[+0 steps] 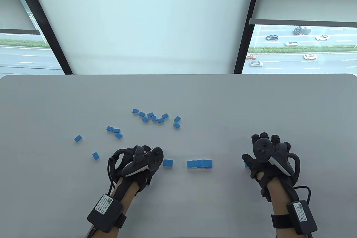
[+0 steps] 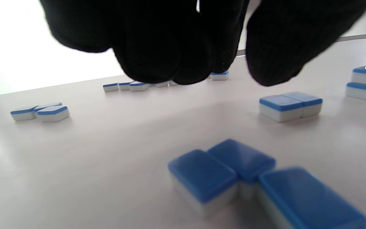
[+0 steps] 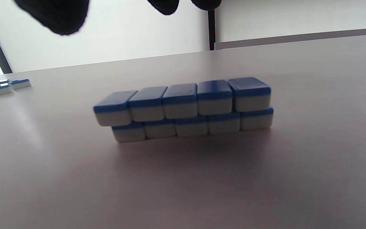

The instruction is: Build mahjong tile wall

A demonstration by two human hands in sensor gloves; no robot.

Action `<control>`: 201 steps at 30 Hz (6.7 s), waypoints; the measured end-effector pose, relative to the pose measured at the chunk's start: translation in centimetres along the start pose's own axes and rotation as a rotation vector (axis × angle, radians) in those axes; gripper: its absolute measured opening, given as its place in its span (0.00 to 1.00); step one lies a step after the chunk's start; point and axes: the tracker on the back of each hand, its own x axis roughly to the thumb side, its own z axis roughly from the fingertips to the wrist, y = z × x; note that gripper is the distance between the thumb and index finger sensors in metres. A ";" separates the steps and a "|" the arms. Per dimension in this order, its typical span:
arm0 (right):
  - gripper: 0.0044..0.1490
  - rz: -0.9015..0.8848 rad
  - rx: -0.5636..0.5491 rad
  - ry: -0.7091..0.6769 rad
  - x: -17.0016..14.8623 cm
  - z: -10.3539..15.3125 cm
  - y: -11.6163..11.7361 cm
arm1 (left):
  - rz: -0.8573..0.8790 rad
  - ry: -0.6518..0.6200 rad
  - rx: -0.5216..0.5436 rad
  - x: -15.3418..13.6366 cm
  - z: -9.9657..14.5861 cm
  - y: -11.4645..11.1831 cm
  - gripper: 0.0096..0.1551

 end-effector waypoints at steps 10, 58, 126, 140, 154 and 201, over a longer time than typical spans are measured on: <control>0.54 0.005 0.007 -0.007 0.3 0.0 0.2 | 0.014 0.041 -0.237 -1.3 0.0 -1.5 0.35; 0.54 -0.003 0.003 -0.010 0.3 0.1 0.1 | -0.035 0.011 -0.202 -0.6 -0.9 -2.2 0.35; 0.54 -0.019 -0.010 -0.017 0.2 0.2 -0.2 | -0.052 -0.018 -0.438 0.5 0.9 -1.5 0.47; 0.54 -0.020 -0.005 -0.019 0.3 0.3 -0.2 | -0.115 -0.001 -0.455 1.2 0.5 -2.4 0.37; 0.54 -0.014 -0.003 -0.011 0.3 0.3 -0.2 | -0.045 -0.024 -0.189 0.4 0.1 -1.2 0.37; 0.54 -0.020 -0.012 -0.022 0.4 0.4 -0.4 | 0.117 -0.022 -0.134 -2.6 0.3 -0.9 0.42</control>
